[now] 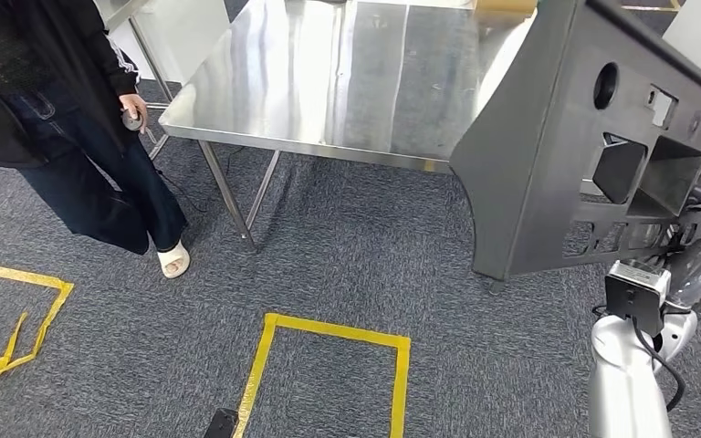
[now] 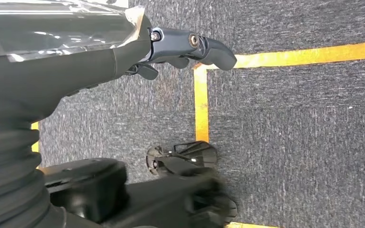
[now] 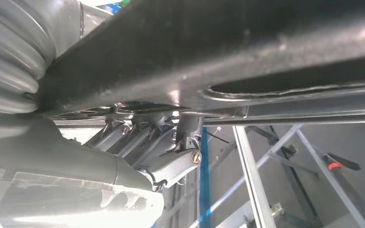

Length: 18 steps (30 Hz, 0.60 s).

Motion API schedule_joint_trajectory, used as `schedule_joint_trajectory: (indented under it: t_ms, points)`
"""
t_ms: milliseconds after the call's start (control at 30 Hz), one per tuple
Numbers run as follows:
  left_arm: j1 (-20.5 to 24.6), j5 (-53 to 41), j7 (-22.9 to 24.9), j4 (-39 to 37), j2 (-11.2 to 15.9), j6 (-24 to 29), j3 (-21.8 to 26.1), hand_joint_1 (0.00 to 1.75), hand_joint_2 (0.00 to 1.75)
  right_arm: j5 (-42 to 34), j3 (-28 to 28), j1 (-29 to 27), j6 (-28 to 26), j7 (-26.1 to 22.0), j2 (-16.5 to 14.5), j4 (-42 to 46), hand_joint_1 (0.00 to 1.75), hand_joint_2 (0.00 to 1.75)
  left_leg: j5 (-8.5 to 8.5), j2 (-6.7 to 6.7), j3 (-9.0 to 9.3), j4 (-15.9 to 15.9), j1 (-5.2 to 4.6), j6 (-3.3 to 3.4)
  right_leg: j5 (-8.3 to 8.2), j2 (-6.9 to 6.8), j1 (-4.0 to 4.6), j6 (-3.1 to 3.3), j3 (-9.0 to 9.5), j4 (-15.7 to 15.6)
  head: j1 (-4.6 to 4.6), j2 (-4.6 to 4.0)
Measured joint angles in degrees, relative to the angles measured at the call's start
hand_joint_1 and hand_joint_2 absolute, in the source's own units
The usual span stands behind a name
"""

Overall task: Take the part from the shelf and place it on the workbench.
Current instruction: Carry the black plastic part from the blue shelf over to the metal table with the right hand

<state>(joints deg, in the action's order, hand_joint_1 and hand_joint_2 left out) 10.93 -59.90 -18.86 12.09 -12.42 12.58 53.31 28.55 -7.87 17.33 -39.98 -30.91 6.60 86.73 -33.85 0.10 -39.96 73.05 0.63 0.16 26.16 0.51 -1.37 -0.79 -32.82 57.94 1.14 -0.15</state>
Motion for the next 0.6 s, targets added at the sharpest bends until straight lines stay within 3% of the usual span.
schedule_joint_trajectory:
  t_ms: [33,67,133,200,233,367,433,500,533,567,600]
  points:
    - [-0.06,-0.02,0.03,0.0,0.01,-0.01,0.0,0.0,1.75,0.0,0.0,-0.14,0.0,0.0,-0.05,0.0,1.55,1.75,0.3,-0.01,-1.98,1.94,-0.02,0.13,0.33,0.11,0.22,0.22,0.37,0.0,-0.04,0.0]
    - [-0.1,-0.03,0.06,0.0,0.03,-0.01,-0.01,0.0,1.75,0.0,0.0,-0.26,0.0,-0.01,-0.11,0.01,1.55,1.75,1.64,-0.02,-3.14,2.08,-0.06,0.38,0.71,0.25,0.44,0.35,0.84,0.0,-0.04,0.0]
    - [-0.1,-0.05,0.09,0.0,0.06,-0.02,-0.02,0.0,1.75,-0.03,0.0,-0.34,0.0,-0.05,-0.19,0.08,1.55,1.75,7.07,-0.18,-1.32,-4.78,-0.35,1.37,1.52,0.54,0.68,0.29,1.91,-0.04,-0.08,0.0]
    - [-0.05,-0.05,0.1,0.0,0.19,-0.03,-0.05,0.0,1.75,-0.11,-0.04,-0.4,0.0,-0.15,-0.27,0.14,1.55,1.75,10.33,-0.28,1.79,-12.0,-0.9,2.45,2.34,0.75,0.96,-0.09,2.7,-0.16,-0.02,0.0]
    - [-0.01,-0.05,0.11,0.0,0.24,-0.03,-0.1,0.0,1.75,-0.15,-0.11,-0.45,0.0,-0.2,-0.3,0.16,1.55,1.75,10.66,-0.27,2.72,-13.88,-1.16,2.77,2.6,0.81,1.02,-0.38,2.91,-0.3,-0.02,0.0]
    - [0.06,-0.05,0.17,0.0,0.27,-0.05,-0.26,0.0,1.75,-0.26,-0.67,-0.88,-0.01,-0.58,-0.38,0.48,1.55,1.75,10.02,-0.28,4.6,-15.76,-1.21,3.33,2.87,0.57,1.01,-1.59,2.99,1.14,-0.07,0.0]
    - [0.17,-0.05,0.17,0.0,0.2,-0.1,-0.3,0.0,1.75,-0.32,-0.85,-0.76,-0.02,-0.8,-0.36,0.61,1.55,1.75,9.77,-0.32,5.63,-16.26,-0.94,3.64,4.43,0.32,0.95,-1.7,0.14,6.0,0.04,0.0]
    - [0.18,-0.05,0.16,0.0,0.16,-0.16,-0.31,0.0,1.75,-0.43,-0.91,-0.92,-0.02,-0.94,-0.37,0.63,1.55,1.75,9.19,-0.34,6.16,-16.33,-0.91,3.79,6.43,0.24,0.76,-1.87,-4.7,13.17,0.12,0.0]
    - [0.11,-0.05,0.16,0.0,0.16,-0.2,-0.31,0.0,1.75,-0.49,-0.97,-1.17,-0.02,-0.98,-0.38,0.63,1.55,1.75,8.84,-0.36,6.49,-16.32,-0.86,3.7,6.9,0.22,0.58,-2.13,-6.65,15.33,0.1,0.0]
    - [0.03,-0.05,0.16,0.0,0.16,-0.22,-0.32,0.0,1.75,-0.53,-1.05,-1.41,-0.02,-0.98,-0.38,0.63,1.55,1.75,8.44,-0.4,6.91,-16.31,-0.76,3.55,6.47,0.18,0.36,-2.62,-7.66,15.49,0.1,0.0]
    - [-0.02,-0.05,0.16,0.0,0.16,-0.27,-0.33,0.0,1.75,-0.55,-1.14,-1.58,-0.02,-1.0,-0.38,0.63,1.55,1.75,8.01,-0.44,7.46,-16.3,-0.59,3.3,4.98,0.1,0.09,-3.34,-7.54,13.41,0.1,0.0]
